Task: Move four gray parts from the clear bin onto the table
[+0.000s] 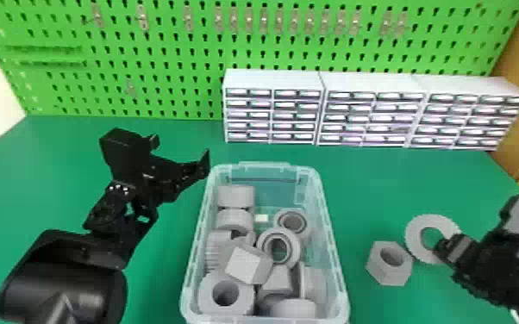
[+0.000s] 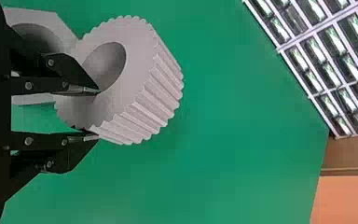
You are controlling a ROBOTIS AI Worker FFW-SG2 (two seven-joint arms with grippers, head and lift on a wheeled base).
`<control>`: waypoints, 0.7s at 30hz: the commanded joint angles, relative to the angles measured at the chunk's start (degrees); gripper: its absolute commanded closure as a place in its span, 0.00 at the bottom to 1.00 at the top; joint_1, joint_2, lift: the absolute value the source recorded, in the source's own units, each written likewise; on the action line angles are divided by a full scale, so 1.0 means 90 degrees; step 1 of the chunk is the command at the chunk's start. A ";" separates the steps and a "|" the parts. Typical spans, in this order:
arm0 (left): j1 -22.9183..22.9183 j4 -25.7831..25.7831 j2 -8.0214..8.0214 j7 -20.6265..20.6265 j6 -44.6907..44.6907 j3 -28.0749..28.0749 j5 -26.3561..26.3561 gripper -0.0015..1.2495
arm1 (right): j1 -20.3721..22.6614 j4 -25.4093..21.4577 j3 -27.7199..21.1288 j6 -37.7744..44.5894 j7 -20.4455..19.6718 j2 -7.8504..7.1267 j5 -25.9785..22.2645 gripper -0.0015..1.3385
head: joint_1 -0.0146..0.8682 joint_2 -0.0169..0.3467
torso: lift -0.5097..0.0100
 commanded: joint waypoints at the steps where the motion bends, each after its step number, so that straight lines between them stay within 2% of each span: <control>1: 0.0000 0.0000 0.0000 0.0000 0.0000 0.0000 0.0000 0.09 | 0.0031 0.0000 -0.0019 -0.0014 -0.0025 0.0015 0.0032 0.74 | 0.78 0.14 | 0.89; 12: -0.0010 0.0000 0.0000 0.0000 0.0000 -0.0020 0.0000 0.09 | 0.0021 0.0039 0.0127 -0.0014 -0.0064 0.0015 0.0510 0.68 | 0.78 0.14 | 0.89; 17: -0.0010 0.0010 0.0000 0.0000 0.0000 -0.0020 0.0000 0.09 | 0.0011 0.0039 0.0215 0.0006 -0.0064 0.0015 0.0920 0.56 | 0.78 0.14 | 0.89; 21: -0.0010 0.0010 0.0000 0.0000 0.0000 -0.0030 0.0000 0.09 | -0.0018 0.0058 0.0274 0.0055 -0.0064 0.0015 0.1116 0.51 | 0.78 0.14 | 0.89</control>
